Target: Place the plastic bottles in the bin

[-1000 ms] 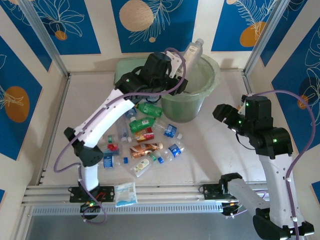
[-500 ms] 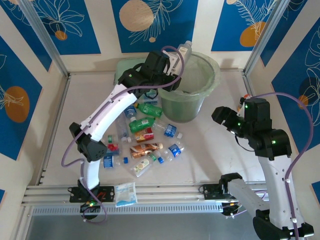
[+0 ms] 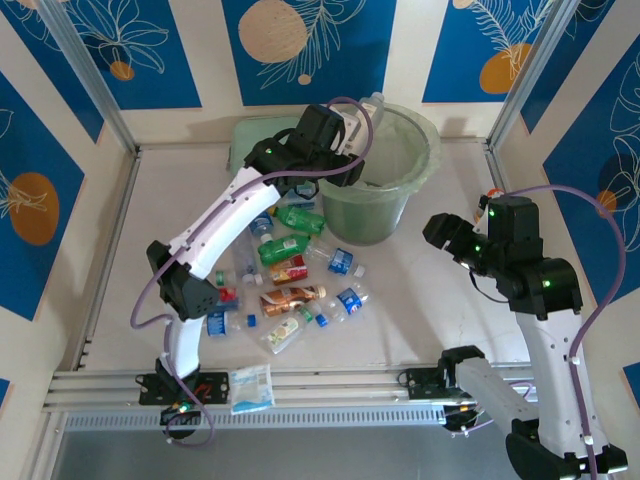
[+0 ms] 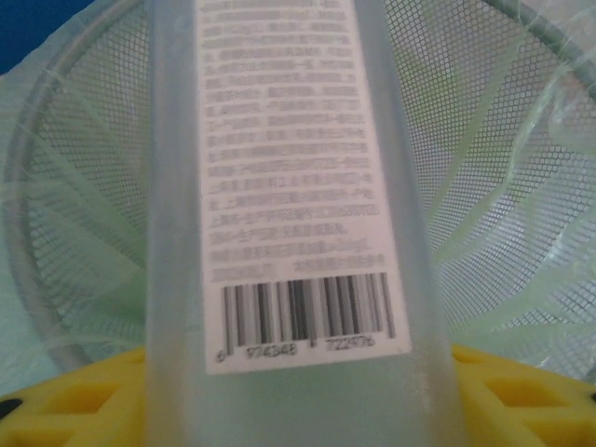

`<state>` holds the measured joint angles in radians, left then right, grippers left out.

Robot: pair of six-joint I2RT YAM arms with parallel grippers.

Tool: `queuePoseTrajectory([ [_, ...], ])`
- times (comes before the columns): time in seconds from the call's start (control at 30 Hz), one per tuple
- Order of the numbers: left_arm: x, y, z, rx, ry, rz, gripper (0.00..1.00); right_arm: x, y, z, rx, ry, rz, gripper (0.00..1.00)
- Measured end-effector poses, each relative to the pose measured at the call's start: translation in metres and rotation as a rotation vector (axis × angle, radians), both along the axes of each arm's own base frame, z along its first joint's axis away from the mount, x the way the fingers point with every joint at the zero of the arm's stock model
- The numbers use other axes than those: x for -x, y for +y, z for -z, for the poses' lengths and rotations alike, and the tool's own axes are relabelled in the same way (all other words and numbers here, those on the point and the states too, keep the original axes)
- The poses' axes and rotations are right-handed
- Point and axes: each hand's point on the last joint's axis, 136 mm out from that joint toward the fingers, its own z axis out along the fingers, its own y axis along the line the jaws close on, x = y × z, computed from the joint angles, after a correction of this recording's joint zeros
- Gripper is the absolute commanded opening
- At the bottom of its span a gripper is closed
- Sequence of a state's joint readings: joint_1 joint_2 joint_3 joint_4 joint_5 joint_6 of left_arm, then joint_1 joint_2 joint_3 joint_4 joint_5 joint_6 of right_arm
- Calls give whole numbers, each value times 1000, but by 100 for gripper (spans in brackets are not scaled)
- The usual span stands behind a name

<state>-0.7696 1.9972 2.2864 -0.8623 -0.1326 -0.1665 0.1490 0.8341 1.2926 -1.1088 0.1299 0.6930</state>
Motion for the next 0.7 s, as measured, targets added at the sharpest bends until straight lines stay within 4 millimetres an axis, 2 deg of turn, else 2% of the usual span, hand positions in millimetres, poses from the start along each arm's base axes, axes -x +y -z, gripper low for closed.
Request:
queuePoseTrajectory([
  [0.17,0,0,0,5,2,-4,80,0,0,0,0,0,0,78],
  [0.5,1,1,-6,15,-6,-5,81,0,4,2,-14,3,-18,78],
  [0.6,6,6,-20,33,-27,-7,81,-2,12,-2,-31,-16,-54,78],
  [0.7,14,17,-47,67,-71,-16,84,-1,26,-7,-41,-38,-119,78],
])
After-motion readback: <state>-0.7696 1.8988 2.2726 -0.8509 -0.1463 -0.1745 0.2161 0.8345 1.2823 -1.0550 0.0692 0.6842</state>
